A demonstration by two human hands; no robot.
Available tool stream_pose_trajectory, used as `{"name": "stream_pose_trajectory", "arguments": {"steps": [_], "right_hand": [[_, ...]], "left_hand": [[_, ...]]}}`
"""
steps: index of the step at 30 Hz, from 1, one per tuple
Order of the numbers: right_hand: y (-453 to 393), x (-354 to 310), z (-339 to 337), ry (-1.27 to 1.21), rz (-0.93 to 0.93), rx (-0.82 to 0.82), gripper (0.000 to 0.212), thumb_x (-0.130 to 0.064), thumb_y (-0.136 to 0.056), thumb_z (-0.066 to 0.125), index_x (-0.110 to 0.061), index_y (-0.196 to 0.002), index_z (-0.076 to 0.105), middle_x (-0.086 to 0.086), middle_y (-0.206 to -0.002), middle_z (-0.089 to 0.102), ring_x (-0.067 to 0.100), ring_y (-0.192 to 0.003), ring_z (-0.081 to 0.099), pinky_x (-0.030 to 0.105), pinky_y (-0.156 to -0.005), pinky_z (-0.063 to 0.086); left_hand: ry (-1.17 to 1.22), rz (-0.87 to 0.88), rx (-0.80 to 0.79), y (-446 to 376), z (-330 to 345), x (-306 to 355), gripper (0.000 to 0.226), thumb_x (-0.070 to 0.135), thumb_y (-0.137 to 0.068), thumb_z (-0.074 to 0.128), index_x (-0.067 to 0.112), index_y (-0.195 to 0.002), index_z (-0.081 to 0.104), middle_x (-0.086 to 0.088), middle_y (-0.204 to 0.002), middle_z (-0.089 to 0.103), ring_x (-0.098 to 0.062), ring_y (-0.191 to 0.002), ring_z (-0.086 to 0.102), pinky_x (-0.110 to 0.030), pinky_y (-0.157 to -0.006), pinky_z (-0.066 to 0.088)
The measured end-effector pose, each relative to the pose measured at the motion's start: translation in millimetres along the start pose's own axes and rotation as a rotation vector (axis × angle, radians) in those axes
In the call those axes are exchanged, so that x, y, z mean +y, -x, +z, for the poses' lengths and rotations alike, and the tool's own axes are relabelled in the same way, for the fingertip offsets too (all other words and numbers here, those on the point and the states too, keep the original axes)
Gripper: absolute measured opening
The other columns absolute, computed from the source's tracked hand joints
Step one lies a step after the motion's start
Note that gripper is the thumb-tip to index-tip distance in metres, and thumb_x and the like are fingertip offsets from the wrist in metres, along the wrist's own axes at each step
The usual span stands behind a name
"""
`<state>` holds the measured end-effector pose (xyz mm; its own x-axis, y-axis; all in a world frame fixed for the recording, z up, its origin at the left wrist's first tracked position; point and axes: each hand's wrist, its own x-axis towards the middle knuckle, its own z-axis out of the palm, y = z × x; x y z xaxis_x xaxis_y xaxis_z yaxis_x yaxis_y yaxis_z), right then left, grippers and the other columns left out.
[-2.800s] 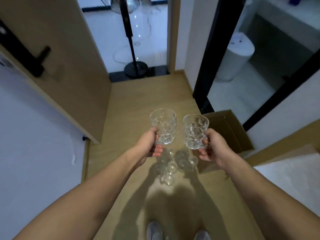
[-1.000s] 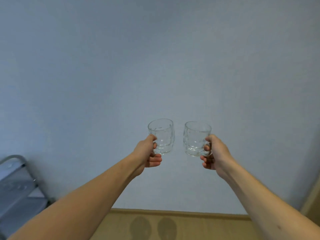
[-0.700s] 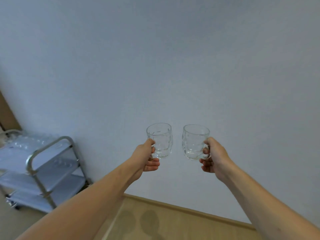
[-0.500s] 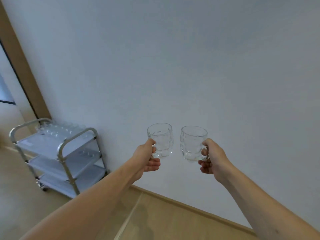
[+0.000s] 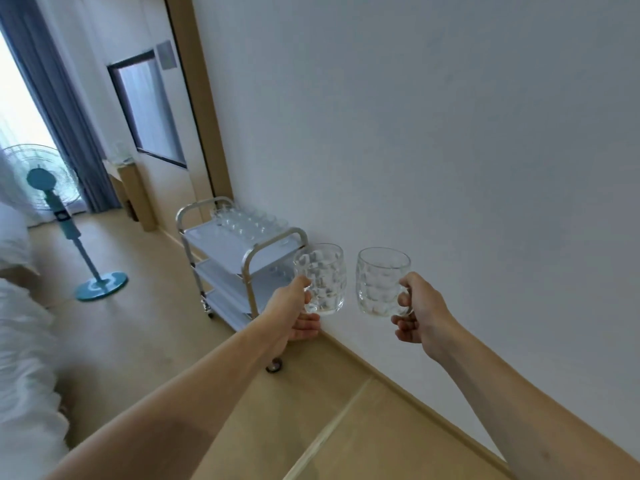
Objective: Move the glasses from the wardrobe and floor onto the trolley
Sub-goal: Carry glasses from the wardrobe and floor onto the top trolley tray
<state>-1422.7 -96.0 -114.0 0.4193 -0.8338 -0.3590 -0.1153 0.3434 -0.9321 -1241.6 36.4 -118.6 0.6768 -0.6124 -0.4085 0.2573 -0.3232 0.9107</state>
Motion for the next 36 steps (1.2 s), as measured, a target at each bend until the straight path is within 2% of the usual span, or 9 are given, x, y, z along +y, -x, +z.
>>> {"name": "stream_pose_trajectory", "arguments": {"steps": [3,5,7,12,19,23,26,29,36], "right_hand": [[-29.1,-4.5,44.1,0.032,0.013,-0.083,0.033,-0.038,-0.086,0.054,-0.016,-0.064,0.044,0.008,-0.06,0.049,0.018,-0.042,0.043,0.026,-0.045,0.045],[-50.0,-9.0,73.9,0.048,0.012,-0.147,0.033,-0.037,-0.088,0.053,-0.016,-0.065,0.043,0.009,-0.061,0.048,0.018,-0.041,0.042,0.027,-0.046,0.044],[-71.8,-14.9,102.4,0.059,0.013,-0.208,0.032,-0.037,-0.089,0.053,-0.017,-0.066,0.043,0.01,-0.065,0.047,0.017,-0.04,0.039,0.027,-0.046,0.041],[-124.4,-35.4,164.6,0.087,0.047,-0.338,0.033,-0.038,-0.091,0.052,-0.017,-0.066,0.043,0.01,-0.066,0.047,0.014,-0.038,0.036,0.026,-0.047,0.037],[-182.3,-51.0,237.7,0.146,0.073,-0.472,0.031,-0.039,-0.09,0.053,-0.018,-0.069,0.047,0.01,-0.073,0.05,0.012,-0.039,0.036,0.023,-0.044,0.039],[-202.5,-48.1,280.6,0.181,0.091,-0.541,0.031,-0.041,-0.092,0.053,-0.016,-0.073,0.048,0.011,-0.078,0.049,0.01,-0.035,0.037,0.022,-0.042,0.04],[-210.4,-42.8,313.7,0.203,0.104,-0.57,0.032,-0.042,-0.091,0.053,-0.016,-0.073,0.05,0.01,-0.077,0.052,0.01,-0.035,0.04,0.023,-0.045,0.042],[-216.3,-35.8,346.3,0.23,0.119,-0.595,0.037,-0.044,-0.091,0.053,-0.015,-0.07,0.051,0.008,-0.066,0.053,0.01,-0.037,0.041,0.024,-0.045,0.045],[-234.8,-25.7,443.8,0.244,0.108,-0.555,0.035,-0.043,-0.09,0.053,-0.014,-0.071,0.051,0.008,-0.064,0.052,0.014,-0.047,0.044,0.024,-0.045,0.045]], "left_hand": [[0.027,-0.011,0.087,-24.8,-31.1,5.6,0.04,0.049,-0.096,0.053,0.01,-0.093,0.061,-0.019,-0.082,0.07,-0.029,-0.066,0.07,-0.032,-0.054,0.057],[0.037,-0.003,0.131,-43.5,-50.4,11.4,0.041,0.05,-0.096,0.053,0.009,-0.098,0.061,-0.021,-0.086,0.071,-0.031,-0.072,0.071,-0.033,-0.057,0.058],[0.056,0.007,0.168,-62.3,-67.5,18.1,0.039,0.049,-0.095,0.053,0.011,-0.094,0.06,-0.021,-0.088,0.072,-0.031,-0.073,0.071,-0.035,-0.06,0.059],[0.108,0.008,0.285,-108.5,-102.6,37.8,0.036,0.047,-0.092,0.055,0.012,-0.089,0.06,-0.016,-0.074,0.072,-0.026,-0.057,0.07,-0.034,-0.058,0.058],[0.199,-0.033,0.432,-153.5,-143.9,57.7,0.037,0.048,-0.089,0.056,0.011,-0.09,0.059,-0.011,-0.059,0.07,-0.025,-0.051,0.068,-0.035,-0.056,0.058],[0.238,-0.047,0.498,-170.2,-170.5,58.8,0.034,0.047,-0.088,0.056,0.012,-0.088,0.06,-0.013,-0.066,0.07,-0.024,-0.051,0.067,-0.034,-0.054,0.057],[0.261,-0.054,0.535,-184.4,-193.8,57.5,0.033,0.046,-0.09,0.056,0.013,-0.086,0.059,-0.015,-0.074,0.068,-0.023,-0.052,0.065,-0.033,-0.054,0.058],[0.281,-0.073,0.555,-202.4,-221.5,56.1,0.034,0.046,-0.091,0.056,0.013,-0.085,0.059,-0.015,-0.075,0.067,-0.023,-0.053,0.064,-0.031,-0.053,0.056],[0.326,-0.052,0.533,-255.7,-309.9,58.8,0.034,0.048,-0.091,0.056,0.016,-0.083,0.059,-0.006,-0.054,0.065,-0.016,-0.042,0.056,-0.025,-0.049,0.053]]}}
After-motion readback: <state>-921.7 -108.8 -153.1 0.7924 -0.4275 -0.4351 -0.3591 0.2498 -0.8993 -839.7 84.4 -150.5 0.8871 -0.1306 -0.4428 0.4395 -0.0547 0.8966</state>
